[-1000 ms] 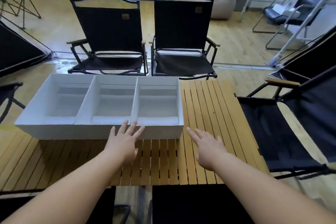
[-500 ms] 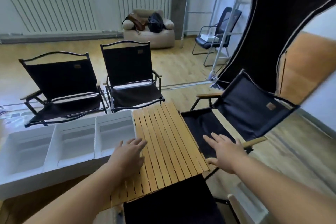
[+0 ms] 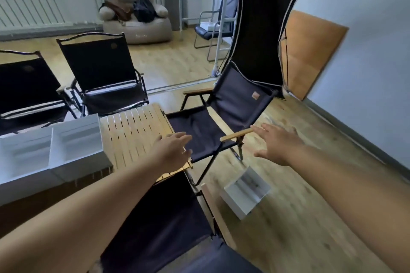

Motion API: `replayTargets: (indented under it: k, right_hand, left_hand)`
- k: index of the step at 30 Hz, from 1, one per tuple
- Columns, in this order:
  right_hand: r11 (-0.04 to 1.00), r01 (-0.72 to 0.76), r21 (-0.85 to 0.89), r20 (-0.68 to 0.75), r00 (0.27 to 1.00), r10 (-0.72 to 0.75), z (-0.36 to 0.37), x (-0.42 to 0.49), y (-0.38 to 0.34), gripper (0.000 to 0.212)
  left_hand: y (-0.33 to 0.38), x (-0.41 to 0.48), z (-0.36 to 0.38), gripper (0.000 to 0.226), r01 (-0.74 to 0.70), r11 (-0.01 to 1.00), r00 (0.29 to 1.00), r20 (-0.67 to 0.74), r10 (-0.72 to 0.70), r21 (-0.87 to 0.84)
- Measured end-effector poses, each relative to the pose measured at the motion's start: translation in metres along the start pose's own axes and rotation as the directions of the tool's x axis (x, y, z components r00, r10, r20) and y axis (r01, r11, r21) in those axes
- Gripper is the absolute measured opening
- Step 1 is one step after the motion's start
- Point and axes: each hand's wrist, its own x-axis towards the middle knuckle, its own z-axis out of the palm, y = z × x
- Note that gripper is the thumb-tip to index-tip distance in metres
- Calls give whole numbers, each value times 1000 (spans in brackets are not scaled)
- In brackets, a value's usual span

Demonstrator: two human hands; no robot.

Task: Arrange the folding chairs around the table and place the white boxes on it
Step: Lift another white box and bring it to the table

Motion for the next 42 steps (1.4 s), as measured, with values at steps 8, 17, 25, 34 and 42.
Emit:
replayTargets:
  k: [8,17,25,34,42]
  right_hand:
    - [1000,-15,1,69,998,15,38,-64,135,85]
    - [1000,-12,21,109,994,10,82,-69,206,84]
    - [995,24,98,208,977,-44,132,-2,210,83]
    - [981,160,112,266,946,-185,159,139,221,82]
    - [948,307,83,330,889,-317,252,229,243,82]
  left_hand:
    - [161,28,17,44,-47,999,999,21,47,23]
    - [264,68,64,53,-98,995,986,138,96,5]
    - [265,134,119,53,17,999,978,207,-8,-44]
    - [247,241,183,50,237,965,924,332,-189,-112]
    - [250,300,282,55,386,913,870,383,-311,-136]
